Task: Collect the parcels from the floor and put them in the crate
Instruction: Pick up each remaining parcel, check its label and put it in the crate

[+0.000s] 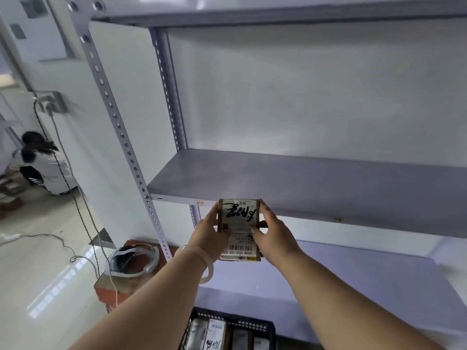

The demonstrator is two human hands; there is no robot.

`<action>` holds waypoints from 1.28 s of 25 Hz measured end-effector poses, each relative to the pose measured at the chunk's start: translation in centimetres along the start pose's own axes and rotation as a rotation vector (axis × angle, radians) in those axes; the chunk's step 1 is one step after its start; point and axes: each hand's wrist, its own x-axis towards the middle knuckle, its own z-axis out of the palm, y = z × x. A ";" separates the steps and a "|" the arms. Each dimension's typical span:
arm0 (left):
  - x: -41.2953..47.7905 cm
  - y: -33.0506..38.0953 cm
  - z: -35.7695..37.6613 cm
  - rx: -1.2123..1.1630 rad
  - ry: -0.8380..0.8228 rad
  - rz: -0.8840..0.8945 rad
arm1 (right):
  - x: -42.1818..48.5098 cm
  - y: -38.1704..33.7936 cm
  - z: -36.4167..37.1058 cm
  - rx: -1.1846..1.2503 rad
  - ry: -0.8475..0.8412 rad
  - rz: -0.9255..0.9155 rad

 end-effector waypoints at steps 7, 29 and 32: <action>3.8 -12.9 -1.7 -0.020 -0.208 -0.039 | 0.6 1.9 12.0 0.007 0.029 0.215; -0.9 -53.9 25.7 0.321 -0.623 -0.375 | -3.4 41.3 39.5 -0.094 -0.207 0.823; 1.9 -58.3 27.5 0.432 -0.719 -0.179 | -2.1 46.2 42.6 -0.112 -0.196 0.837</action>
